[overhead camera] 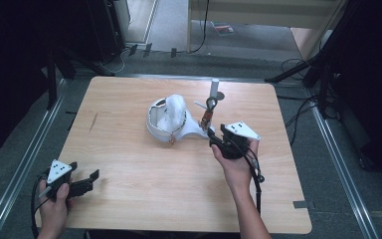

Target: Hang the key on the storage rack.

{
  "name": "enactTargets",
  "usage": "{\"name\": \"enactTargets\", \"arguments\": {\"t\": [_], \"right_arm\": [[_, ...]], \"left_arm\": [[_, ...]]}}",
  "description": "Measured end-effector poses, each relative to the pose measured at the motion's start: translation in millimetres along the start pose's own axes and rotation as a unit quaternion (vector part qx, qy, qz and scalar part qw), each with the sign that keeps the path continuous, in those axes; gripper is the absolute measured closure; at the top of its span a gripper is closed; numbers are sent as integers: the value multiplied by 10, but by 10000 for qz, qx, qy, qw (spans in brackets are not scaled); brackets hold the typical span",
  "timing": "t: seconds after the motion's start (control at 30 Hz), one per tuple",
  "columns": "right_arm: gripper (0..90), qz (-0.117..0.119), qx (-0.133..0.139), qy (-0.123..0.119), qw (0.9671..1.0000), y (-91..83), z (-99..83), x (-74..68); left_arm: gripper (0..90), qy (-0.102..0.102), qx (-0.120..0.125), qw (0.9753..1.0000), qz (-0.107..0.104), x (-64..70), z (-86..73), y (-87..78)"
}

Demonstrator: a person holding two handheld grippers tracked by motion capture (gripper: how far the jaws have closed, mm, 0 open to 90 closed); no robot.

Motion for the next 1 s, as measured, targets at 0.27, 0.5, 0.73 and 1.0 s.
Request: {"name": "enactTargets", "arguments": {"t": [0.27, 0.5, 0.73, 1.0], "right_arm": [[498, 0, -197, 145, 9997, -54, -271, 184], [432, 51, -125, 192, 9997, -63, -427, 314], [264, 107, -334, 304, 9989, -104, -586, 449], [238, 29, -417, 128, 9990, -163, -733, 547]], "left_arm": [[145, 46, -22, 10000, 30, -2, -1, 3], [145, 49, -30, 10000, 30, 4, -1, 7], [146, 47, -23, 10000, 34, 2, 0, 7], [145, 52, -22, 10000, 32, 3, 0, 7]]}}
Point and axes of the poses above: each handheld gripper's, and its own axes: y roughly forward along the jaws, z roughly out of its top, x roughly to its right, the point moved 7 cm from there along y, roughly forward along the jaws, and after that the axes turned 15 degrees about -z, right-handed, at the moved point
